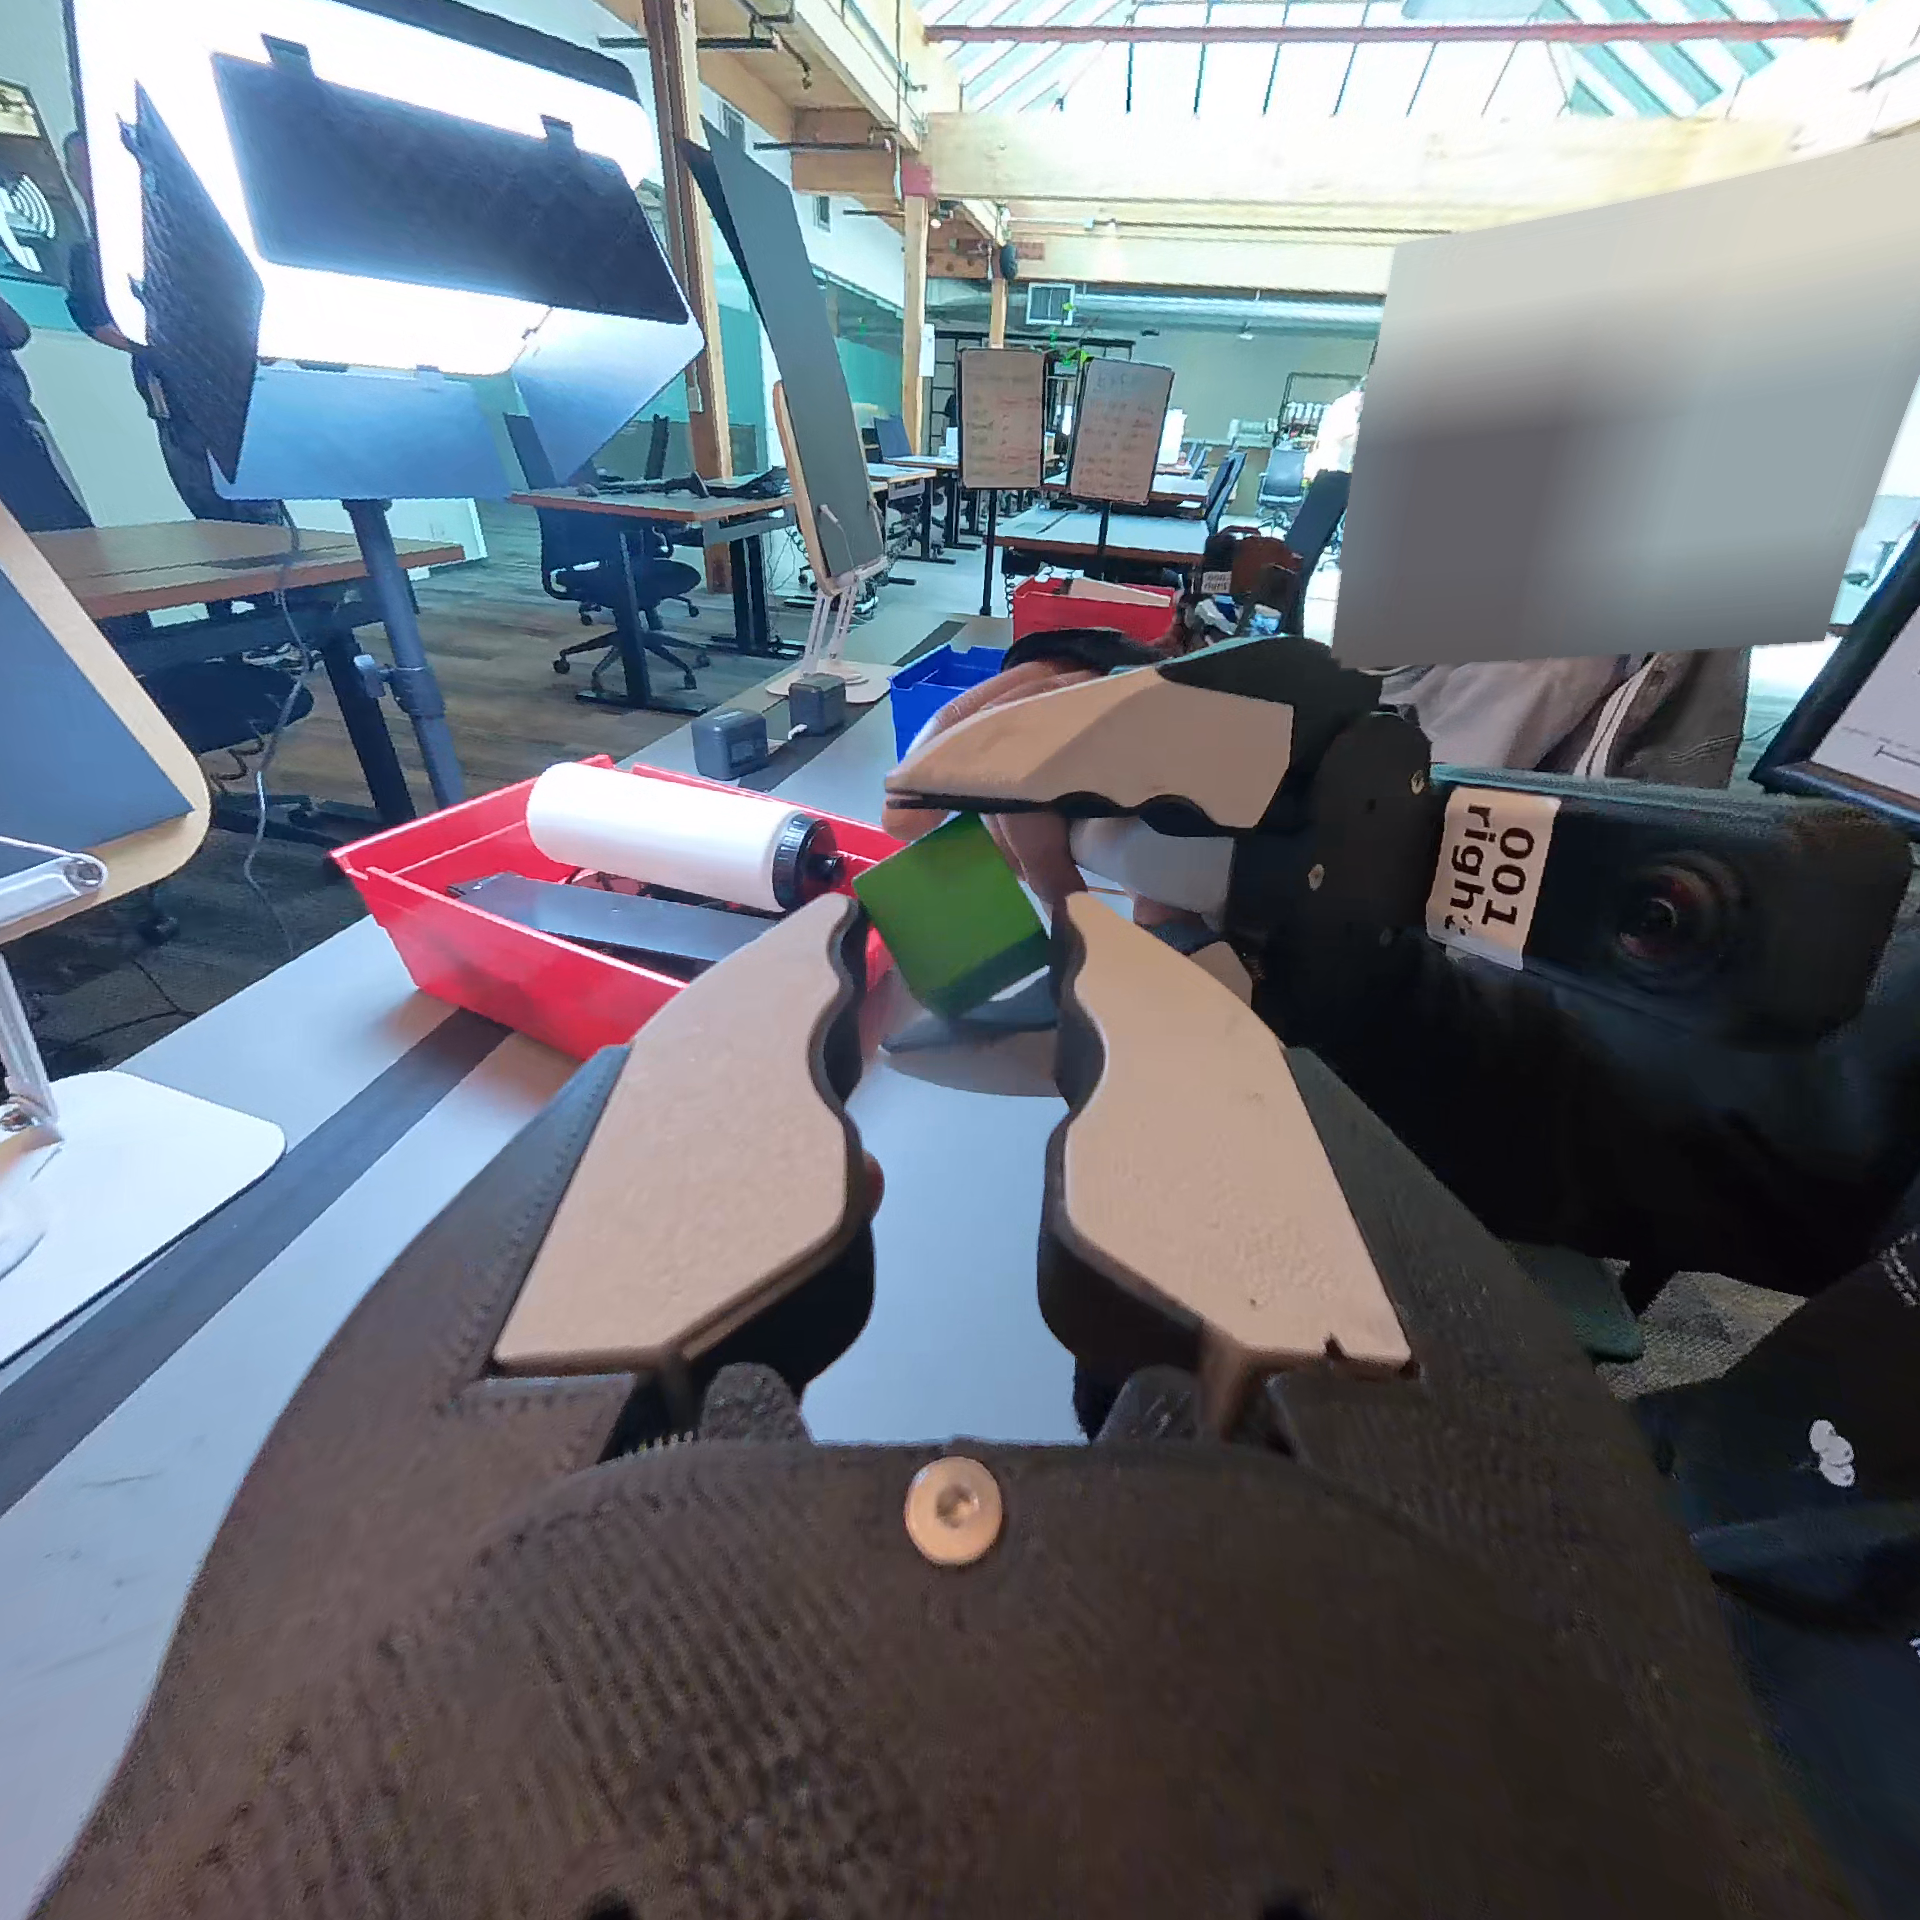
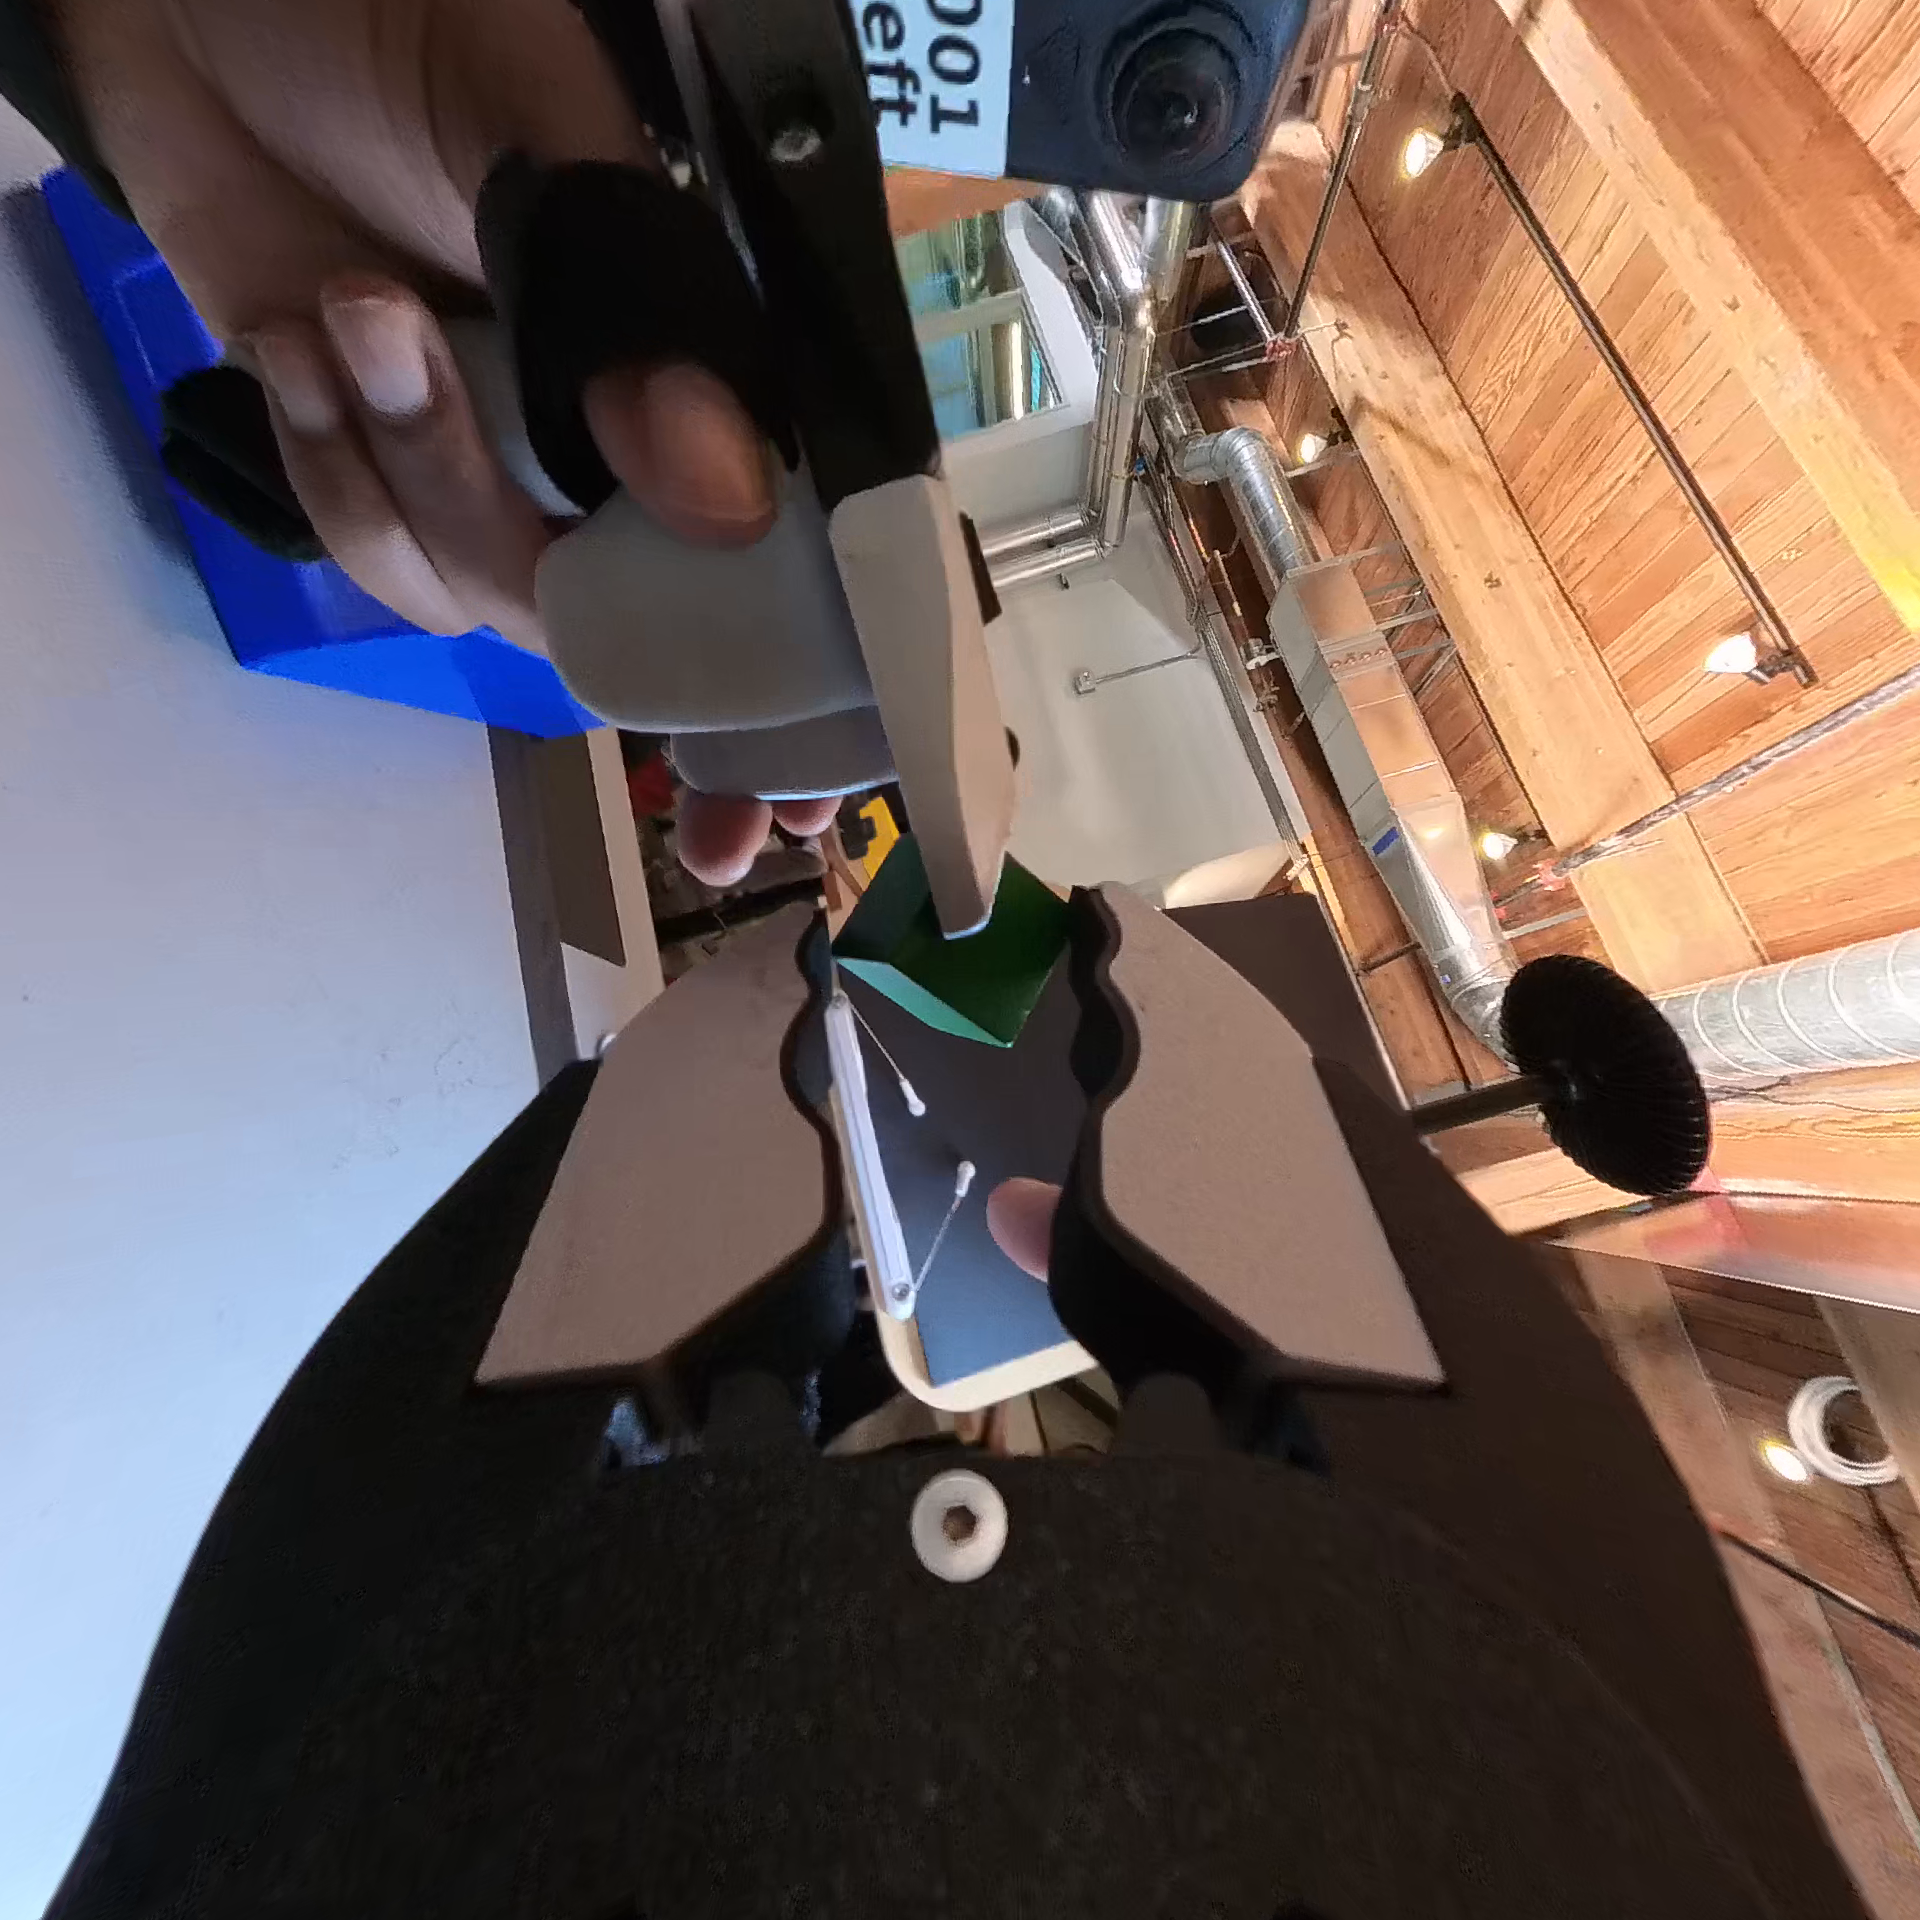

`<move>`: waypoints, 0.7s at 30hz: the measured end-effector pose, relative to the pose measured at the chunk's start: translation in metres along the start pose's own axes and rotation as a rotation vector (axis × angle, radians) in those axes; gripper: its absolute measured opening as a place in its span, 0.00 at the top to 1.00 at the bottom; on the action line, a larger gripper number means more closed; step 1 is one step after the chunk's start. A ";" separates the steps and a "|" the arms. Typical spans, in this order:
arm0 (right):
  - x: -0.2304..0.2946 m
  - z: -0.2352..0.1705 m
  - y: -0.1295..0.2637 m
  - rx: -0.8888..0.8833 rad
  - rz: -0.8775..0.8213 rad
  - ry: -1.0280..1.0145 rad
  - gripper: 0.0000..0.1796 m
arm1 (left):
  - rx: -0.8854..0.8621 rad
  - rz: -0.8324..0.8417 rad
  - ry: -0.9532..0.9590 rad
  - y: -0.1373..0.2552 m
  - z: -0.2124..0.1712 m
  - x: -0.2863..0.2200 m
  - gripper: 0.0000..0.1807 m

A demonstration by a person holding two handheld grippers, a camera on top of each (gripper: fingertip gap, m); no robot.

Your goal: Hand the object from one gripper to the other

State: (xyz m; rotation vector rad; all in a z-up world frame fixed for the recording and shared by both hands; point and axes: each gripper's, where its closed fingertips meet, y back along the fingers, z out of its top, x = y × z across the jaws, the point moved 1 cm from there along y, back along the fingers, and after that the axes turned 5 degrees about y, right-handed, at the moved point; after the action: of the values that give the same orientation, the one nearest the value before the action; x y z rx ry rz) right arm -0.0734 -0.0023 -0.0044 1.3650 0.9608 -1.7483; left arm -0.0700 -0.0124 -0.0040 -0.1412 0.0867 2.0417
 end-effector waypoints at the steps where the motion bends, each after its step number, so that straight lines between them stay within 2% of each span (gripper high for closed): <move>1: -0.001 0.001 0.000 -0.016 0.003 -0.033 0.75 | -0.002 -0.009 -0.006 0.001 0.001 -0.001 0.82; 3: -0.001 0.003 0.002 -0.061 0.062 -0.186 0.78 | -0.009 -0.006 -0.048 0.003 0.002 0.001 0.82; 7: -0.021 0.005 0.014 -0.242 0.196 -0.701 0.73 | -0.098 0.027 -0.199 0.018 0.016 0.005 0.82; 12: -0.040 -0.008 0.022 -0.404 0.358 -1.246 0.75 | -0.151 0.149 -0.594 0.034 0.027 -0.001 0.82; 15: -0.036 -0.008 0.020 -0.450 0.447 -1.403 0.76 | -0.135 0.213 -0.791 0.032 0.024 -0.006 0.83; 21: -0.003 0.010 0.005 -0.376 0.608 -1.486 0.76 | 0.005 0.327 -1.038 0.013 0.001 0.002 0.83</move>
State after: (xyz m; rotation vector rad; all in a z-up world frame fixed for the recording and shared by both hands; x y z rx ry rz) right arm -0.0735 -0.0134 -0.0006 -0.1040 -0.0261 -1.4171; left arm -0.0824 -0.0160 -0.0032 0.9862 -0.5612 2.1928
